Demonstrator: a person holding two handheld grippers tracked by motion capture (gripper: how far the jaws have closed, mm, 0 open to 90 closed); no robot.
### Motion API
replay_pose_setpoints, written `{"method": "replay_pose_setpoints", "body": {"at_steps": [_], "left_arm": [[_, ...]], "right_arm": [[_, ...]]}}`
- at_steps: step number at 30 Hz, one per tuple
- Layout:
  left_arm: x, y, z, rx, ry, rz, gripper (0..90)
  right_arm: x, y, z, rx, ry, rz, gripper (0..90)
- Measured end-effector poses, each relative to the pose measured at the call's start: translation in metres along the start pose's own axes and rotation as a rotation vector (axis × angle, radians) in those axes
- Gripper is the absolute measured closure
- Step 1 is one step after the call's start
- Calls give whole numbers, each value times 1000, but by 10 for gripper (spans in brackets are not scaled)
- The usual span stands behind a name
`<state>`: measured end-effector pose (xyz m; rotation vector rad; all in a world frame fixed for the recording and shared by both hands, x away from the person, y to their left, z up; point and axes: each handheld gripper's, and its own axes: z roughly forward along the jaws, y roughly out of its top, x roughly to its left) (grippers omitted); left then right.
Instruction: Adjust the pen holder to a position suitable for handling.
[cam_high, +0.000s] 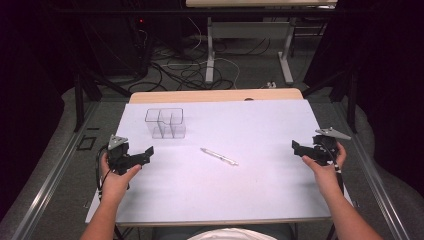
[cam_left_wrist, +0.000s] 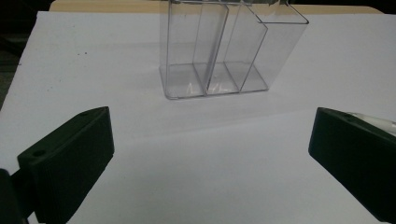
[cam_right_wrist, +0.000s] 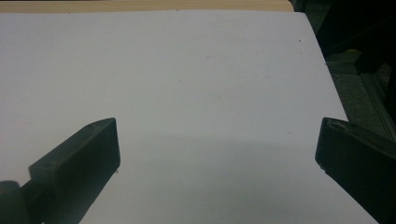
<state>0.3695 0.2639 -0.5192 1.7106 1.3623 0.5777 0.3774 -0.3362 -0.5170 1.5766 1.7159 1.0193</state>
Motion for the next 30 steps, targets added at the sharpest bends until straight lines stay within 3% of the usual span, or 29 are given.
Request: {"method": "replay_pose_setpoints", "body": {"at_steps": [9, 12, 15, 23, 25, 30], "left_arm": [[2, 2, -3, -20, 26, -2, 2], [3, 4, -5, -22, 46, 9, 5], [5, 8, -5, -19, 61, -15, 30], [12, 29, -7, -47, 115, -79, 140], [12, 36, -6, -52, 126, -76, 149], [12, 53, -4, -62, 133, -83, 160]], "right_arm": [[7, 1, -2, -3, 13, 6, 0], [12, 3, -2, -14, 15, -9, 0], [17, 3, -4, -34, 15, -48, 0], [23, 2, -5, -47, 47, -59, 5], [24, 2, -5, -42, 55, -48, 10], [29, -1, -5, -25, 81, -72, 15]]}}
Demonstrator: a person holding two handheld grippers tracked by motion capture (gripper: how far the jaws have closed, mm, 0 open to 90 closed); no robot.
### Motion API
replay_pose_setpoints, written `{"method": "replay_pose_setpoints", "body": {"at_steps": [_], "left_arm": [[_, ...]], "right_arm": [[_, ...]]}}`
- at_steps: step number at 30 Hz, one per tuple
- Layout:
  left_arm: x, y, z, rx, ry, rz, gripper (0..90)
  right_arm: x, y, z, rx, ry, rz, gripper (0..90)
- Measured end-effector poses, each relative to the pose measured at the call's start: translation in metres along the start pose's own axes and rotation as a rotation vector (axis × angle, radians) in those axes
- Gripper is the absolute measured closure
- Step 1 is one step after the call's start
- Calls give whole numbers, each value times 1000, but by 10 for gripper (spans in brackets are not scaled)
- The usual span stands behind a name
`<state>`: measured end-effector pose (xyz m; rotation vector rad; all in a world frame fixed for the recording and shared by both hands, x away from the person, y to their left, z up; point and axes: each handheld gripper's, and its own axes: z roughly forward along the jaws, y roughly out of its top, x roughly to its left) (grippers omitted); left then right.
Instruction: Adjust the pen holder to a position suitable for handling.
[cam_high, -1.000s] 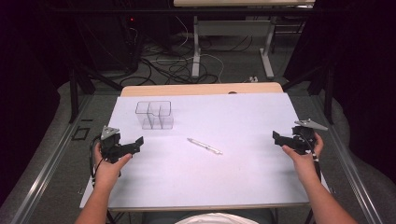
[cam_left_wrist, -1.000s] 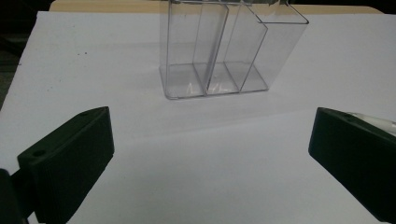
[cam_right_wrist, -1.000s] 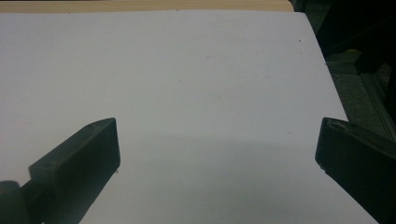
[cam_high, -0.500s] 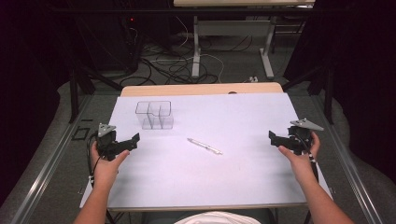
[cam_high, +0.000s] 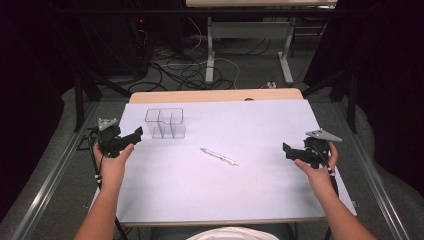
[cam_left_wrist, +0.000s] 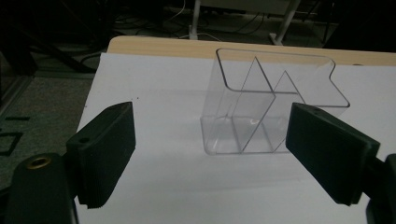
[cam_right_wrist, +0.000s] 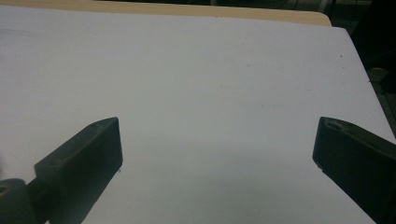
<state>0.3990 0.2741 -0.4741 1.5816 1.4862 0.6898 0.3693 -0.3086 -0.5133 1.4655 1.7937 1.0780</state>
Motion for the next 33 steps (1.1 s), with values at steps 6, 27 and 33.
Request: {"method": "replay_pose_setpoints", "body": {"at_steps": [6, 27, 33], "left_arm": [[-9, 21, 6, 12, -8, 22, 220], [-16, 64, 31, 46, 43, 41, 533], [-13, 62, 45, 98, 85, 35, 578]], "right_arm": [[3, 0, -4, -7, 8, 3, 29], [3, -2, -2, 5, 24, 20, 62], [3, -3, -1, 10, 32, 25, 65]]}}
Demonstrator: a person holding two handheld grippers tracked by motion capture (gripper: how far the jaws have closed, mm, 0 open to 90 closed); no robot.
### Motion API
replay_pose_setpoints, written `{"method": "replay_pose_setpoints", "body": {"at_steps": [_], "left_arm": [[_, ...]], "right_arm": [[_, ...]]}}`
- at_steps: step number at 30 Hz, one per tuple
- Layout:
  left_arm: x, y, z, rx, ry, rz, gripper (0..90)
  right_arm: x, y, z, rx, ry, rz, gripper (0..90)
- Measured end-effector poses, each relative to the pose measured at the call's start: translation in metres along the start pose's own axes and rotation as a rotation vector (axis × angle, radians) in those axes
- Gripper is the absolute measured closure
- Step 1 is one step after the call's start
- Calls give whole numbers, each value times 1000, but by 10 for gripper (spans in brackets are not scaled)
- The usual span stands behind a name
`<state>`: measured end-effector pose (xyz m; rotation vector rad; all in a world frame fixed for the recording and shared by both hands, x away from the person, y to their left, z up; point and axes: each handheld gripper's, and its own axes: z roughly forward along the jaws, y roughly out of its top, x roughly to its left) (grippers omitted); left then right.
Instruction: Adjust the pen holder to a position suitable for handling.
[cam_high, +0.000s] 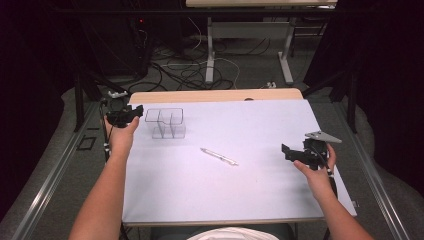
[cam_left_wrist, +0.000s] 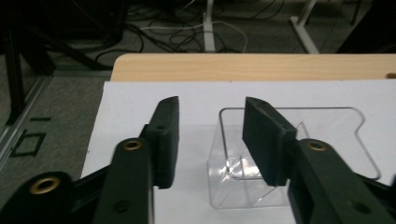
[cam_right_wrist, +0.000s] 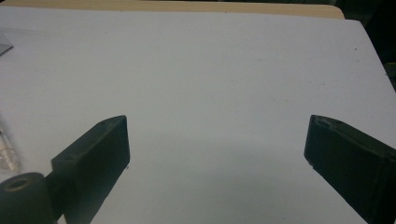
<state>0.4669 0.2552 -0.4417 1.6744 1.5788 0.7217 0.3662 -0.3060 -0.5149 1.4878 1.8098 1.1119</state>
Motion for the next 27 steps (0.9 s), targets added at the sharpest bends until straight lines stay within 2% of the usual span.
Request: {"method": "replay_pose_setpoints", "body": {"at_steps": [3, 5, 6, 7, 12, 14, 20, 27], "left_arm": [[0, 0, 6, 24, 16, 5, 599], [0, 0, 10, 27, 44, 15, 611], [0, 0, 12, 18, 46, 13, 652], [2, 0, 13, 31, 35, 20, 652], [2, -2, 22, 52, 35, 18, 727], [2, -2, 26, 59, 30, 34, 768], [0, -5, 35, 118, 7, 52, 883], [-4, -8, 41, 158, 6, 52, 897]], "right_arm": [[1, 0, 0, 2, 5, -5, 66], [2, 0, 1, 5, 8, -2, 66], [1, -1, 1, 7, 9, -3, 70], [1, -1, 1, 7, 9, -3, 70], [1, -1, 2, 8, 12, -5, 71], [1, -1, 2, 9, 15, -4, 73], [3, -2, 3, 16, 25, -5, 74], [2, -2, 3, 16, 30, -1, 77]]}}
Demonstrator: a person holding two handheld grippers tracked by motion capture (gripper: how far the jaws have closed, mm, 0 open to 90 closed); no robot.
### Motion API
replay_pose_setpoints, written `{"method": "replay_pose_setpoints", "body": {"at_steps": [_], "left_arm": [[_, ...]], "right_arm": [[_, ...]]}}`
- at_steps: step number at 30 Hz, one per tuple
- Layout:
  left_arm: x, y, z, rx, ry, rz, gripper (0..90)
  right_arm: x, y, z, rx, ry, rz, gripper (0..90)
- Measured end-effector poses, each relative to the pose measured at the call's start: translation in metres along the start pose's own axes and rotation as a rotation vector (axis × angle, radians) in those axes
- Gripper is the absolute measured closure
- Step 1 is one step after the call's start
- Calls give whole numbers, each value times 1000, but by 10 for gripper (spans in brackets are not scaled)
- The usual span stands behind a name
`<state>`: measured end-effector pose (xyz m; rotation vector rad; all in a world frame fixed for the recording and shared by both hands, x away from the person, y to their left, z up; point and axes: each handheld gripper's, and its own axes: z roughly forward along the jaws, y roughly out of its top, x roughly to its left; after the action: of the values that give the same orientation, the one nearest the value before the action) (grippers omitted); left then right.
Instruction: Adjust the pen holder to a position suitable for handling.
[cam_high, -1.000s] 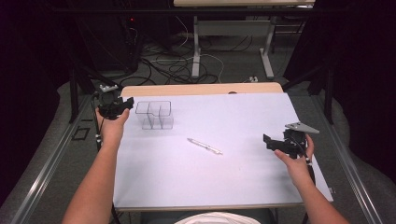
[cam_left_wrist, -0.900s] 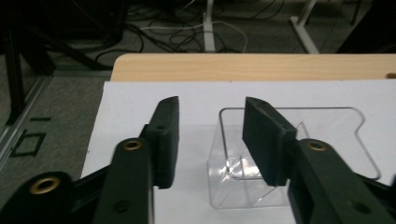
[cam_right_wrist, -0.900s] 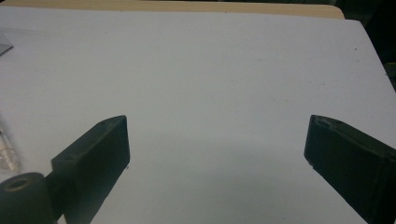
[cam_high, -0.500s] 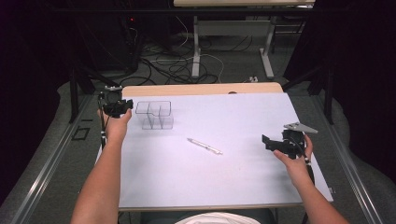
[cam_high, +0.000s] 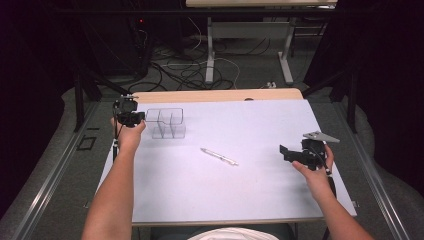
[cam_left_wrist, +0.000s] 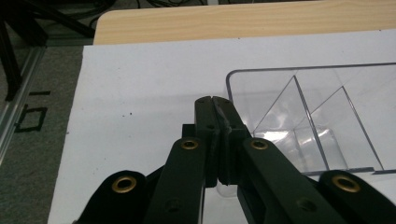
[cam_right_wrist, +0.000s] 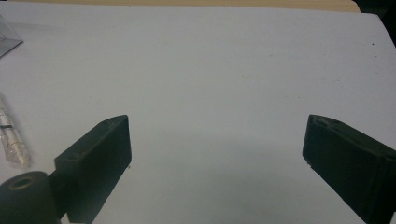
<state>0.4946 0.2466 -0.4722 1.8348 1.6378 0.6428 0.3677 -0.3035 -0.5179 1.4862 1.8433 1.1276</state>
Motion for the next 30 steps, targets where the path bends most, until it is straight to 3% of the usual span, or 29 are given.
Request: {"method": "replay_pose_setpoints", "body": {"at_steps": [9, 20, 30], "left_arm": [[-2, -1, 3, 33, 0, 17, 897], [-3, -1, 3, 38, -7, 19, 898], [-25, -1, 6, 21, -28, 78, 898]], "right_arm": [[0, 0, 0, 4, 3, 3, 81], [1, -1, 2, 7, 5, 8, 89], [2, -1, 2, 10, 8, 11, 93]]}}
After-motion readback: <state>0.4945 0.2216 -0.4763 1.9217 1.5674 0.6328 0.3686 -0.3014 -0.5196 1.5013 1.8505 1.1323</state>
